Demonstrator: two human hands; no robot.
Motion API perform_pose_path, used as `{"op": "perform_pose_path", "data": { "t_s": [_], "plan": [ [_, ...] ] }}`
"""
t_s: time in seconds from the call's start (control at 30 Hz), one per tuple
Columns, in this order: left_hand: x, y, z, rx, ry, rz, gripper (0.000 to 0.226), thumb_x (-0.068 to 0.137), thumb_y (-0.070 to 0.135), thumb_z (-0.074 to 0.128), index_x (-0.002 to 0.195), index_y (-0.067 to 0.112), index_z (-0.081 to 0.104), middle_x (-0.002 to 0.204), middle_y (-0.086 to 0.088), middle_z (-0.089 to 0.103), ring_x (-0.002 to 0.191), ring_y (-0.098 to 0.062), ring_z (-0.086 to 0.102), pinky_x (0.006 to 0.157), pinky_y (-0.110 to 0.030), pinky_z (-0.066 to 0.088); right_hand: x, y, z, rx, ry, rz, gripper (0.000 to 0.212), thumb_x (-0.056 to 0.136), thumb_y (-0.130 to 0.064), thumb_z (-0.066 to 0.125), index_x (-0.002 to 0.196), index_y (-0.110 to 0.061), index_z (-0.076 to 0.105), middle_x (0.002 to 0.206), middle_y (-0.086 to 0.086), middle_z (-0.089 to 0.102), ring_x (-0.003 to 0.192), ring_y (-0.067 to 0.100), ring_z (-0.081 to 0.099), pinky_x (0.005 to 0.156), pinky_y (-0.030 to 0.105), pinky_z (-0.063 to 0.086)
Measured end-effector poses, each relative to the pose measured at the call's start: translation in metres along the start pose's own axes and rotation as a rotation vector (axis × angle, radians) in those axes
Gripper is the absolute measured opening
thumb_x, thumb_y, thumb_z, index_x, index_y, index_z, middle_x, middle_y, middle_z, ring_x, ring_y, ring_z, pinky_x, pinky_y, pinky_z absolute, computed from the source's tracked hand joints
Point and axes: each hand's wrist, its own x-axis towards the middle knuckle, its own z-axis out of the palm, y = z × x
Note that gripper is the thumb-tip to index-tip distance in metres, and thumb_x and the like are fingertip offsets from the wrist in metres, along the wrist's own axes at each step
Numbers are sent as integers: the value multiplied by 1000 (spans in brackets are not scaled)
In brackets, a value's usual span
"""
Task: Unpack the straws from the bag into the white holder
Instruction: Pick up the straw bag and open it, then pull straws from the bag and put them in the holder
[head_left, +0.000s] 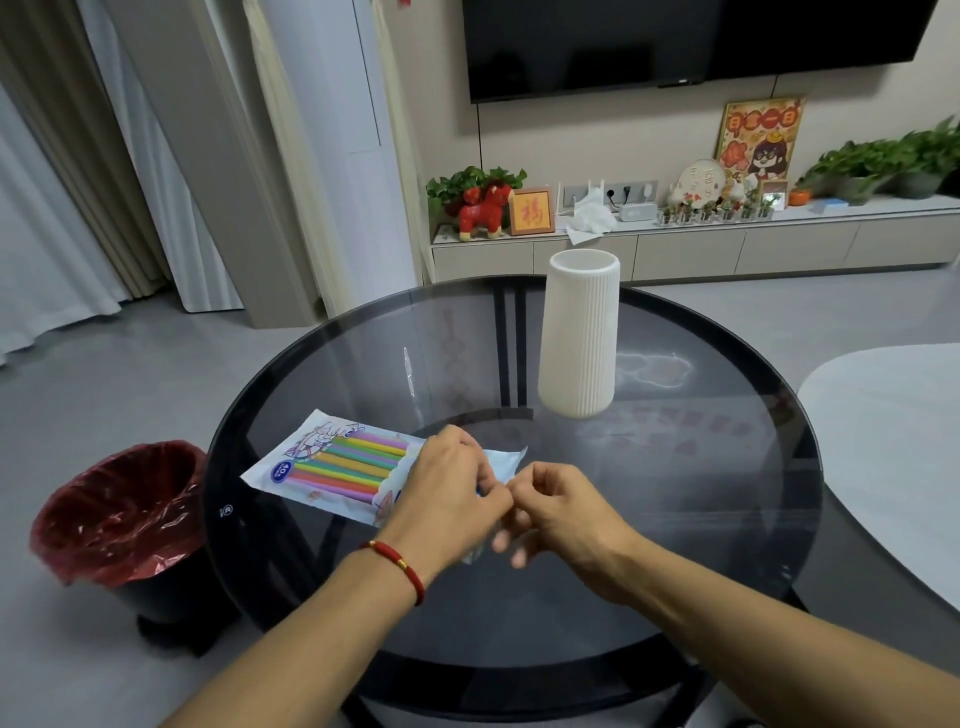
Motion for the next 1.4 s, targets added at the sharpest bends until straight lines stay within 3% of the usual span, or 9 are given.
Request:
{"op": "perform_pose_path", "data": {
  "t_s": [0.13, 0.43, 0.6, 0.73, 0.8, 0.93, 1.1, 1.27, 1.4],
  "plan": [
    [-2, 8, -4, 114, -160, 94, 13, 94, 19, 52, 83, 14, 51, 117, -3, 50, 105, -18, 49, 95, -37, 44, 2, -6, -5, -236, -1, 24, 19, 96, -12, 52, 77, -11, 54, 62, 7, 57, 46, 16, 56, 37, 23, 34],
    [-6, 24, 7, 338, -219, -16, 29, 89, 11, 52, 117, 10, 45, 120, -6, 33, 112, -26, 40, 92, -44, 32, 6, -27, -14, -652, 60, 46, 26, 85, -29, 66, 66, -11, 61, 55, 9, 67, 46, 20, 53, 38, 23, 38],
    [4, 11, -7, 154, -89, -8, 9, 96, 14, 45, 105, 12, 47, 117, -7, 44, 109, -29, 48, 95, -46, 37, 2, -24, -15, -792, 45, 64, 27, 86, -26, 63, 71, -4, 66, 68, 18, 76, 44, 21, 61, 40, 23, 45],
    [3, -16, -11, 13, -365, 214, 13, 102, 34, 40, 99, 21, 42, 135, 4, 50, 134, -16, 39, 115, -58, 11, 1, -23, -18, -848, 134, -34, 37, 86, -30, 62, 63, -1, 60, 65, 20, 74, 41, 20, 61, 48, 29, 53],
    [2, -26, -12, 0, -416, 274, 45, 83, 62, 60, 99, 26, 36, 132, 13, 50, 120, -12, 47, 115, -54, 14, 0, -21, -22, -801, 146, -26, 34, 86, -31, 62, 63, -6, 58, 61, 19, 71, 40, 20, 57, 49, 30, 53],
    [0, -37, 0, 269, -347, 435, 135, 47, 88, 62, 153, 35, -3, 144, 11, 34, 134, -10, 31, 117, -60, 0, 0, -20, -23, -677, 152, -31, 32, 82, -31, 60, 57, -14, 53, 52, 7, 61, 41, 18, 47, 46, 28, 46],
    [16, -38, 2, 193, -54, 424, 93, 66, 70, 64, 142, 24, 39, 117, 8, 63, 105, -18, 61, 98, -41, 44, 3, -18, -28, -779, 144, -59, 37, 80, -32, 59, 58, -3, 50, 51, 7, 59, 47, 15, 47, 50, 33, 44],
    [20, -46, 7, 178, -43, 392, 77, 62, 46, 78, 130, 29, 44, 114, 13, 62, 106, -12, 59, 86, -36, 41, 2, -12, -18, -1091, 401, -397, 17, 84, -38, 67, 78, -25, 58, 75, -8, 60, 68, 13, 55, 57, 31, 39],
    [18, -51, 6, 117, -66, 370, 86, 63, 49, 79, 137, 30, 39, 125, 10, 58, 113, -13, 54, 91, -36, 40, 0, -12, -17, -838, 116, -471, 23, 93, -37, 68, 114, -29, 75, 99, -17, 74, 58, 10, 64, 60, 22, 50]
  ]
}}
